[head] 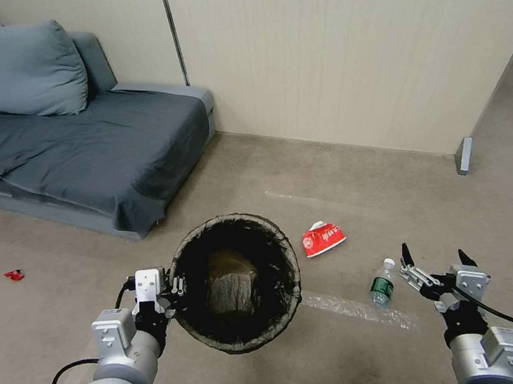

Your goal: Pick up the trash bin, then pick up the garbage from the floor and place it into the trash bin.

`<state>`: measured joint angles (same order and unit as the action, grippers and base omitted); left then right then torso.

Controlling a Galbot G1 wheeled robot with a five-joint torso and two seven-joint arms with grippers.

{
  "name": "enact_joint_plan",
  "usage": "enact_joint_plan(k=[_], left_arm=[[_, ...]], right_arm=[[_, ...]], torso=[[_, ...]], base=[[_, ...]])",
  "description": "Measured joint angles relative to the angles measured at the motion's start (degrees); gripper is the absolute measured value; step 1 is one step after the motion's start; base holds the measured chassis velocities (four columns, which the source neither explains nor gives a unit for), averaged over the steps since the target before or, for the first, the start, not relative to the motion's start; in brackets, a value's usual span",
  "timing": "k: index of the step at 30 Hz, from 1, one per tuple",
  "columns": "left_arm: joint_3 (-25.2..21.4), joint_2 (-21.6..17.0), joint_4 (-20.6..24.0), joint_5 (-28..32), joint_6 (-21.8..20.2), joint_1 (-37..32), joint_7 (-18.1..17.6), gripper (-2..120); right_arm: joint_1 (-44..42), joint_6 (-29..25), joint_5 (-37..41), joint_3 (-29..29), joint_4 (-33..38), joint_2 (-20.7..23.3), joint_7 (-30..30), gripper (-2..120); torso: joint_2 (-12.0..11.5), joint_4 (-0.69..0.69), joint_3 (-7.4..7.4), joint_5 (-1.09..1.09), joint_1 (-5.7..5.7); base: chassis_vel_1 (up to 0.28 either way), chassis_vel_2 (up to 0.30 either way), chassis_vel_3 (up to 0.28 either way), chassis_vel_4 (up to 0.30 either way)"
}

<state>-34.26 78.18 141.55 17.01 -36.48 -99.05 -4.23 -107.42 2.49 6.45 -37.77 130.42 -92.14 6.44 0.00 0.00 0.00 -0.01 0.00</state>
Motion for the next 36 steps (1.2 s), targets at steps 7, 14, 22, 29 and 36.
enact_joint_plan(k=[7, 14, 22, 29, 36], left_arm=[[0.0, 0.0, 0.0, 0.0, 0.0, -0.1, 0.1, 3], [0.0, 0.2, 0.0, 0.0, 0.0, -0.2, 0.1, 3], [-0.2, 0.3, 0.5, 0.2, 0.0, -0.5, 0.1, 3], [-0.7, -0.5, 1.2, 0.7, 0.0, -0.5, 0.1, 3], [-1.3, -1.1, 1.7, 1.4, -0.1, 0.0, 0.1, 3]], right_arm=[[0.0, 0.4, -0.1, 0.0, 0.0, 0.0, -0.2, 100], [0.0, 0.5, -0.1, 0.2, 0.0, 0.0, -0.3, 100], [1.7, 3.4, 1.7, -0.3, -1.7, 0.0, 0.4, 100], [7.8, 13.3, 7.0, -0.9, -5.5, 0.5, 1.5, 100], [14.5, 21.5, 12.4, -1.0, -12.6, 2.4, 1.7, 100]], torso=[[0.0, 0.00, 0.00, 0.01, 0.00], [0.0, 0.00, 0.00, 0.00, 0.00], [0.0, 0.00, 0.00, 0.01, 0.00], [0.0, 0.00, 0.00, 0.01, 0.00], [0.0, 0.00, 0.00, 0.01, 0.00]], base=[[-0.039, 0.039, 0.036, -0.039], [0.000, 0.000, 0.000, 0.000], [0.000, 0.000, 0.000, 0.000], [0.000, 0.000, 0.000, 0.000], [0.000, 0.000, 0.000, 0.000]])
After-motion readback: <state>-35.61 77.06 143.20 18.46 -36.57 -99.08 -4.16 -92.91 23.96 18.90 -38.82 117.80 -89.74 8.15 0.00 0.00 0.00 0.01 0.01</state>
